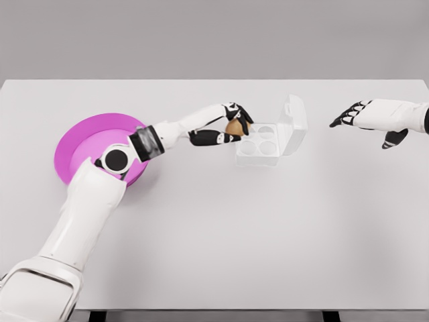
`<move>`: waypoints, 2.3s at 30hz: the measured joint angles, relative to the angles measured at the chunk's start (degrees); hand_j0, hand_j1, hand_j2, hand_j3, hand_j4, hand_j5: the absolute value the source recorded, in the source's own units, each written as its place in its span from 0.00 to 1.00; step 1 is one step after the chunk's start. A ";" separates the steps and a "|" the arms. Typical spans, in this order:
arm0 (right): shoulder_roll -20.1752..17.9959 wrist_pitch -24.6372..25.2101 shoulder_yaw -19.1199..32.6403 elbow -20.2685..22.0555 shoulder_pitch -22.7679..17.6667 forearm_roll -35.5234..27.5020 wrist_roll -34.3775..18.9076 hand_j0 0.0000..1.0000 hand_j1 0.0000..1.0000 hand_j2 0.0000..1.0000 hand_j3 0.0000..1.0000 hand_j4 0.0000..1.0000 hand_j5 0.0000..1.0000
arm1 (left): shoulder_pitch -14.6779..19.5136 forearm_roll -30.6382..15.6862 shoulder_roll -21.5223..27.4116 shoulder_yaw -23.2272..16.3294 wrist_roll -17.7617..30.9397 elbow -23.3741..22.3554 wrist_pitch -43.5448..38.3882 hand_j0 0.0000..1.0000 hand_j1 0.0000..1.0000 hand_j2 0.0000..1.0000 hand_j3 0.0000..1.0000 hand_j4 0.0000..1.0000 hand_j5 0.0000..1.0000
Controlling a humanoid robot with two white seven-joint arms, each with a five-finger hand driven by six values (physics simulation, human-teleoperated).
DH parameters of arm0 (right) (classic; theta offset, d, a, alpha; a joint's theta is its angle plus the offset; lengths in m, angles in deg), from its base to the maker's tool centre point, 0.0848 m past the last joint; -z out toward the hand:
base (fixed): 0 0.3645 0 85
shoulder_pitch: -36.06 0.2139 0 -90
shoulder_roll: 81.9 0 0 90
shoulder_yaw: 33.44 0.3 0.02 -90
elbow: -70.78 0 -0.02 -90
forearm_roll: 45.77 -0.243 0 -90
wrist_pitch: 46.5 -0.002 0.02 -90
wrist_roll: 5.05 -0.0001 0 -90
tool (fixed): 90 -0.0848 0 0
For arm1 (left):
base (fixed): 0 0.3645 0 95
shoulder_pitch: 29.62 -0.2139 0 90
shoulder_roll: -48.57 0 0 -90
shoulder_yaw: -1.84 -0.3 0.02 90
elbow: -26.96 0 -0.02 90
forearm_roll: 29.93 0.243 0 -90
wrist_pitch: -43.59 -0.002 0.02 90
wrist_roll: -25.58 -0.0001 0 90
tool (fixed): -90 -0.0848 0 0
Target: Pack egg into the box and close the box lid
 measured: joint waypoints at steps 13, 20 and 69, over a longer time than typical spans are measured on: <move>0.08 0.00 0.00 0.02 0.00 0.00 0.00 1.00 1.00 1.00 1.00 1.00 1.00 | 2.20 0.31 -3.05 -0.01 0.00 -4.16 -0.02 0.40 0.40 0.40 0.40 0.40 0.40; 0.08 0.00 0.00 0.00 0.00 -0.01 0.00 1.00 1.00 1.00 1.00 1.00 1.00 | 2.90 0.49 -3.22 -0.03 0.01 -7.01 -0.01 0.40 0.40 0.40 0.40 0.40 0.40; -0.53 0.00 0.17 -0.62 -0.44 -0.09 0.00 1.00 1.00 1.00 1.00 1.00 1.00 | 9.67 2.40 -3.24 -5.68 0.02 -12.24 0.01 0.42 0.42 0.42 0.42 0.42 0.42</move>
